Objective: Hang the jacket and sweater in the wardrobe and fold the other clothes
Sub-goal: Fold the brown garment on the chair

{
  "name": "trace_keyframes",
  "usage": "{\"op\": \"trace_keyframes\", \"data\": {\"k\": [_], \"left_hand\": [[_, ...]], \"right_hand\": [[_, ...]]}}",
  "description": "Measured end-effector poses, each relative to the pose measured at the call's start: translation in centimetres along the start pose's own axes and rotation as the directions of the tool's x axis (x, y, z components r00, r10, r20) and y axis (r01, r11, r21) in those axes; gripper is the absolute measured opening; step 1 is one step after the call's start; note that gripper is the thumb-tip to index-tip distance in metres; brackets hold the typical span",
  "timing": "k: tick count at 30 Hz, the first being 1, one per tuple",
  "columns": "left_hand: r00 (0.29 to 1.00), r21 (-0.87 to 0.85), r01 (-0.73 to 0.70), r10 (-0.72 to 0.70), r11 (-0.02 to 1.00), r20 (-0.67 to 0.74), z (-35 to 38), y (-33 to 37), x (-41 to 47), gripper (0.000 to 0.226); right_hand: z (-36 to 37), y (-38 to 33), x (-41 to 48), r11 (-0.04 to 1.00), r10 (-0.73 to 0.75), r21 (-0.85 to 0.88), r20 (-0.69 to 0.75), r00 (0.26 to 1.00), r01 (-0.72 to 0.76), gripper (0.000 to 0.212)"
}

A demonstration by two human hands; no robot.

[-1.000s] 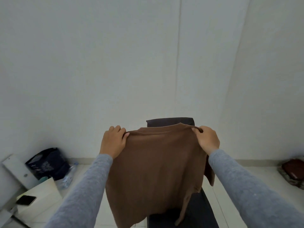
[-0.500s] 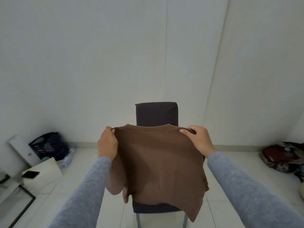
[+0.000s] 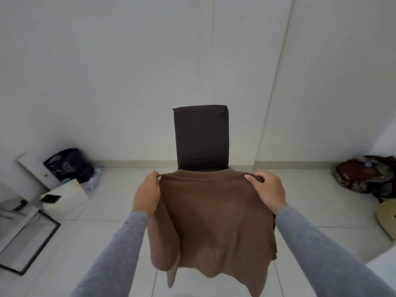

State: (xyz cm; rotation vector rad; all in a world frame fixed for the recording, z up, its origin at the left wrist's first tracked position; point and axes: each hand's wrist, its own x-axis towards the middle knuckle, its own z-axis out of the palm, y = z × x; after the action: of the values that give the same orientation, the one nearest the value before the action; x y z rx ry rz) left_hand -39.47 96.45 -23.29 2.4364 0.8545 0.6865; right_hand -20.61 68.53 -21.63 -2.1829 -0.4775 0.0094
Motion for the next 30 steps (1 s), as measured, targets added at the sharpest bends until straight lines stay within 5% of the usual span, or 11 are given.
{"op": "trace_keyframes", "data": {"k": [10,19,30], "left_hand": [[0.987,0.047,0.024,-0.031,0.999,0.156,5.4,-2.6,1.4,0.017],[0.96,0.046,0.098,-0.106,0.994,0.26,12.9,-6.7,9.0,0.019],[0.989,0.05,0.048,-0.055,0.998,0.141,20.3,-10.2,19.7,0.018]], "right_hand": [[3.8,2.3,2.8,0.972,0.047,-0.223,-0.1,0.994,-0.068,0.019],[11.3,6.0,10.7,0.98,0.116,-0.148,-0.134,0.984,-0.136,0.014],[17.9,8.9,20.9,0.9,0.051,-0.42,-0.157,0.986,-0.113,0.017]]}}
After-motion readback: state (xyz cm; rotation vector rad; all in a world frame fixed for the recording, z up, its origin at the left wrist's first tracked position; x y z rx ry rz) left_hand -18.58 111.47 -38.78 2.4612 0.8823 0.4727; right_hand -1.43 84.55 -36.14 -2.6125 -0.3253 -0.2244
